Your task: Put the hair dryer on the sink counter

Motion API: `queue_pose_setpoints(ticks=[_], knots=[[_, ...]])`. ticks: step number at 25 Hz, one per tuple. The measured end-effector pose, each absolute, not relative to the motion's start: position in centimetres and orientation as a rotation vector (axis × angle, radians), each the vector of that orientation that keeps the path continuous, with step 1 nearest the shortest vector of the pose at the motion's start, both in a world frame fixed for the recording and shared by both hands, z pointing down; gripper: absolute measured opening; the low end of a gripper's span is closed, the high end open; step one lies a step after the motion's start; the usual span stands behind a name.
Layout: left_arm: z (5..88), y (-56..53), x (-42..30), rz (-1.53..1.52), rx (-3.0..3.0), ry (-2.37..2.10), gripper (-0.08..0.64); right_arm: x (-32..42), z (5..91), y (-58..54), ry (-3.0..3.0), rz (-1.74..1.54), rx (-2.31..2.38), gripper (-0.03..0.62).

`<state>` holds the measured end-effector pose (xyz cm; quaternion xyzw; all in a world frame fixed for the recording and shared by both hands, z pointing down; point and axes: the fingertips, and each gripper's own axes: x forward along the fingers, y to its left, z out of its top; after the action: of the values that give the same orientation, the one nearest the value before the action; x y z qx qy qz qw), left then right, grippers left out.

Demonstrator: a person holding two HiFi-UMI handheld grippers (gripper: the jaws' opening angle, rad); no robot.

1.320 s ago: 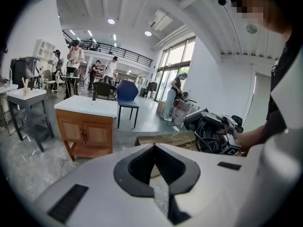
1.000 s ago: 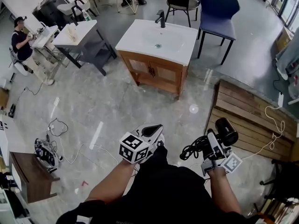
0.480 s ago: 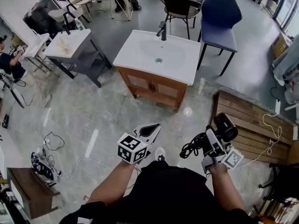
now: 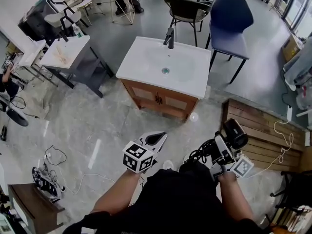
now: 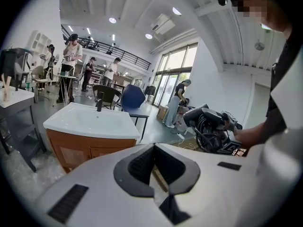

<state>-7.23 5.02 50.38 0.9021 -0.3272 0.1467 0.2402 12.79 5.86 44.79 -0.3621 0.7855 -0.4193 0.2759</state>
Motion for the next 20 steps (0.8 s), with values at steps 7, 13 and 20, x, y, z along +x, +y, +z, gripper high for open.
queue_pose_setpoints(ticks=[7,13,20], knots=[[50.8,1.0,-6.2,0.391,2.461,-0.905,0.0,13.7,46.0,1.5,2.1,-1.158,-0.97,0.245],[51.4,-3.8,-6.2,0.422,2.422,-0.933,0.0,14.0,46.0,-4.9,2.1,-1.174,-0.932,0.245],[49.9,-11.6,-5.0,0.425,2.442,-0.974,0.0,14.9,45.5,-13.4,2.129,-1.17,-0.886,0.245]])
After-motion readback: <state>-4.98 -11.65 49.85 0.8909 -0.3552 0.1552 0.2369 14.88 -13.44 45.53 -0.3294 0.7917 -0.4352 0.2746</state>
